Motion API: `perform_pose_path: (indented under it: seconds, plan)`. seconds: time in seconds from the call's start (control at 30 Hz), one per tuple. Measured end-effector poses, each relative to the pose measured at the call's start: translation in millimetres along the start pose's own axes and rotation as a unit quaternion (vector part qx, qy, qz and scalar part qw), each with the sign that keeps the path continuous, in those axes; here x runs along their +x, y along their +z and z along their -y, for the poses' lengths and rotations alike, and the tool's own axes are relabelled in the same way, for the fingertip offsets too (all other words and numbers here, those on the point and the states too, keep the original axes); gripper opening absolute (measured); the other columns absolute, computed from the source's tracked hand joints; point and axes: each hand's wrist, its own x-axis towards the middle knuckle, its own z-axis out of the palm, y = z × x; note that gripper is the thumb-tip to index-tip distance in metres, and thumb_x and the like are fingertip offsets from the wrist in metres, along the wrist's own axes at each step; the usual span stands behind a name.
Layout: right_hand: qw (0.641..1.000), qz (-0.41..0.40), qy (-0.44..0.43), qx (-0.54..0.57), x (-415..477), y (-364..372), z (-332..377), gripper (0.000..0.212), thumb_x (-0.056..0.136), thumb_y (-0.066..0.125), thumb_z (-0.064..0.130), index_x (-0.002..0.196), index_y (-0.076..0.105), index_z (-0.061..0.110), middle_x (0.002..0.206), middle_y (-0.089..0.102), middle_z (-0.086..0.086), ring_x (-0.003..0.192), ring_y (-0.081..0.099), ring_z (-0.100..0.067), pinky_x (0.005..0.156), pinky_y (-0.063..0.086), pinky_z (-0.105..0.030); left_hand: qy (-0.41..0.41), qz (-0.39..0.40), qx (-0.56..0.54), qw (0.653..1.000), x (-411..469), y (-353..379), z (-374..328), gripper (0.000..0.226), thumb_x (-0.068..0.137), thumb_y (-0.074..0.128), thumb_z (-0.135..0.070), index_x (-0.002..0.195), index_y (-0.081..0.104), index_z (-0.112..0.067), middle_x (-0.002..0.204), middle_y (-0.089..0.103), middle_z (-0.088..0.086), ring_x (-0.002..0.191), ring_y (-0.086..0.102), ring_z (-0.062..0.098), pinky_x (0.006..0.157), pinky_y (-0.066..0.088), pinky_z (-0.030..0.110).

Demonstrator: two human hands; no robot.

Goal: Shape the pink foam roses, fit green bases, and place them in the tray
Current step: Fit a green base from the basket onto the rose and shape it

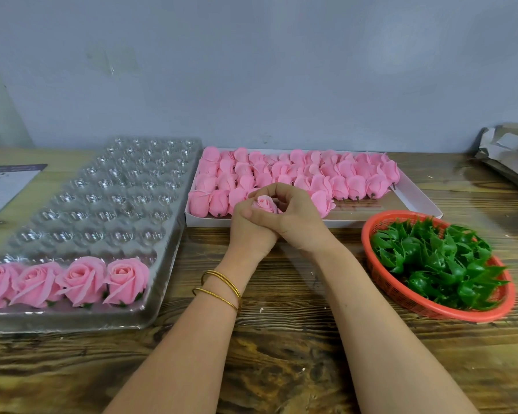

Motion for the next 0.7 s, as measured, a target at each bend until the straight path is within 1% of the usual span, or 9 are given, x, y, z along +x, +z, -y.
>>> perform_pose_path:
  seconds: [0.07,0.1,0.2,0.27,0.4,0.47,0.53,0.6,0.7]
  plan:
    - [1.0,0.013,0.007,0.003,0.0,-1.9,0.5,0.023,0.075,0.081,0.004,0.09,0.065,0.011,0.107,0.069,-0.019,0.099,0.066,-0.027,0.093,0.054,-0.037,0.014,0.009,0.016,1.0,-0.7,-0.3,-0.5,0.037,0.09,0.058,-0.001,0.066,0.066,-0.028,0.066,0.063,-0.012,0.064,0.059,0.001,0.062,0.053,0.022]
    - [1.0,0.021,0.01,0.007,-0.1,-2.9,0.6,0.023,0.075,0.081,0.004,0.088,0.065,0.012,0.105,0.07,-0.017,0.095,0.066,-0.021,0.089,0.055,-0.032,0.021,0.013,0.027,0.999,-1.0,-0.5,-1.0,0.038,0.09,0.058,-0.002,0.065,0.065,-0.029,0.066,0.062,-0.013,0.064,0.058,0.0,0.06,0.052,0.019]
    - [0.998,0.044,0.022,0.032,-0.6,-5.6,1.0,0.025,0.073,0.082,0.002,0.084,0.063,0.015,0.087,0.067,-0.003,0.078,0.062,-0.004,0.072,0.052,-0.018,0.035,0.013,0.047,0.998,-2.3,-0.8,-3.8,0.038,0.09,0.061,-0.004,0.065,0.062,-0.032,0.066,0.061,-0.013,0.064,0.057,-0.002,0.058,0.049,0.012]
    - [0.996,0.058,0.034,0.05,-0.7,-8.6,1.0,0.027,0.071,0.082,-0.001,0.085,0.062,0.013,0.079,0.064,0.004,0.071,0.061,0.0,0.066,0.051,-0.016,0.038,0.015,0.038,0.998,-4.3,-1.1,-5.6,0.038,0.088,0.063,-0.003,0.064,0.061,-0.032,0.065,0.061,-0.013,0.063,0.058,-0.003,0.058,0.049,0.011]
    - [0.993,0.088,0.046,0.064,-1.5,-15.9,3.8,0.032,0.069,0.085,0.009,0.093,0.065,0.009,0.086,0.065,-0.001,0.08,0.063,-0.008,0.074,0.054,-0.024,0.026,0.026,0.009,0.999,-7.1,-1.3,-10.3,0.034,0.083,0.07,-0.001,0.068,0.066,-0.032,0.066,0.067,-0.015,0.068,0.063,-0.008,0.063,0.052,0.012]
    - [0.993,0.058,0.038,0.095,-1.6,-15.8,5.0,0.032,0.068,0.085,0.022,0.09,0.067,0.008,0.087,0.066,-0.006,0.083,0.063,-0.014,0.08,0.054,-0.028,0.012,0.028,-0.016,0.999,-6.4,-1.3,-11.0,0.023,0.076,0.074,0.004,0.081,0.074,-0.019,0.078,0.075,-0.001,0.08,0.071,0.007,0.073,0.058,0.025]
    - [0.99,0.014,0.03,0.137,-0.9,-13.9,6.0,0.035,0.066,0.08,0.032,0.088,0.069,0.007,0.088,0.068,-0.01,0.086,0.064,-0.017,0.084,0.054,-0.031,-0.003,0.038,-0.047,0.998,-7.3,-2.2,-13.5,0.028,0.07,0.077,0.009,0.087,0.073,-0.012,0.088,0.075,0.013,0.086,0.072,0.022,0.078,0.059,0.035]
    - [0.989,-0.019,0.018,0.148,0.3,-12.1,6.6,0.035,0.065,0.075,0.035,0.086,0.07,0.007,0.088,0.069,-0.012,0.086,0.065,-0.019,0.085,0.054,-0.033,-0.006,0.04,-0.048,0.998,-7.8,-2.6,-14.1,0.032,0.068,0.079,0.009,0.083,0.071,-0.018,0.089,0.074,0.014,0.086,0.071,0.023,0.077,0.058,0.035]
    - [0.991,-0.039,0.0,0.125,0.8,-9.4,7.0,0.025,0.066,0.076,0.036,0.078,0.073,0.014,0.079,0.072,-0.002,0.081,0.067,-0.013,0.079,0.056,-0.028,-0.004,0.049,-0.055,0.997,-7.3,-2.5,-13.0,0.036,0.068,0.08,0.007,0.081,0.07,-0.025,0.086,0.075,0.006,0.083,0.072,0.015,0.073,0.059,0.027]
